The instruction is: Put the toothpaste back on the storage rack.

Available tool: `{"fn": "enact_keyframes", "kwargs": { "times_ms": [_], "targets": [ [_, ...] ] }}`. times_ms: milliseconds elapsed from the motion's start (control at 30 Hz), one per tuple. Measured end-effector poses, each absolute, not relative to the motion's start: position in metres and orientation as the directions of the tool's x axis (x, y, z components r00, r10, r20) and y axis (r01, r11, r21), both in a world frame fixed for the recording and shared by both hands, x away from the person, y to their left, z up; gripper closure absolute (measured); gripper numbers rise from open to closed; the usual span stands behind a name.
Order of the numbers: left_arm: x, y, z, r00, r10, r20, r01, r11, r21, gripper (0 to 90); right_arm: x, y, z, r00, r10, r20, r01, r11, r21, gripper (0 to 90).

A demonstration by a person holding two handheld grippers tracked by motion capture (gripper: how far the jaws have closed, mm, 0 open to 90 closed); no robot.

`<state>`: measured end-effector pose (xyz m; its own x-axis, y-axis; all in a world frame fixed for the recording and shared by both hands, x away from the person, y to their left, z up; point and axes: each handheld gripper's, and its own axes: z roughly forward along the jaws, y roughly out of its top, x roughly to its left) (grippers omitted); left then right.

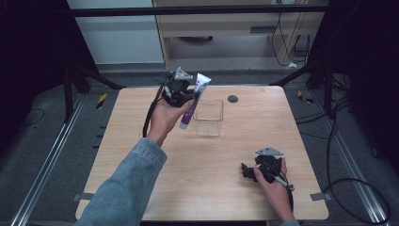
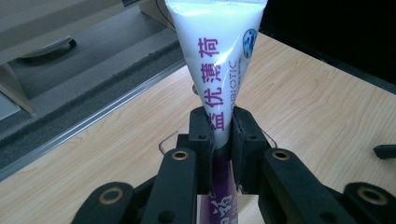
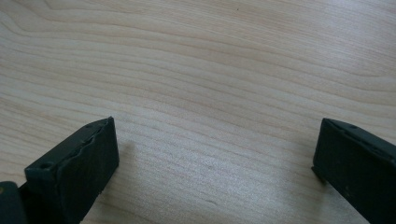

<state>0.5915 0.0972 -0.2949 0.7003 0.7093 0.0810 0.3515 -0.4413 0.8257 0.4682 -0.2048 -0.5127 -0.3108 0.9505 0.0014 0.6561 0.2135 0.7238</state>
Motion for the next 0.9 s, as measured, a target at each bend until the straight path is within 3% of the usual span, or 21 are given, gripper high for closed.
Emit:
{"fn": "enact_keyframes", "kwargs": {
  "times_ms": [900],
  "targets": [
    [0.603,0.070,-0.277,0.710,0.697,0.100,0.292,-0.421,0.859,79.7,0.468,-0.205,-0.513,-0.313,0.950,-0.006,0.652,0.219,0.726,0.3]
  ]
}}
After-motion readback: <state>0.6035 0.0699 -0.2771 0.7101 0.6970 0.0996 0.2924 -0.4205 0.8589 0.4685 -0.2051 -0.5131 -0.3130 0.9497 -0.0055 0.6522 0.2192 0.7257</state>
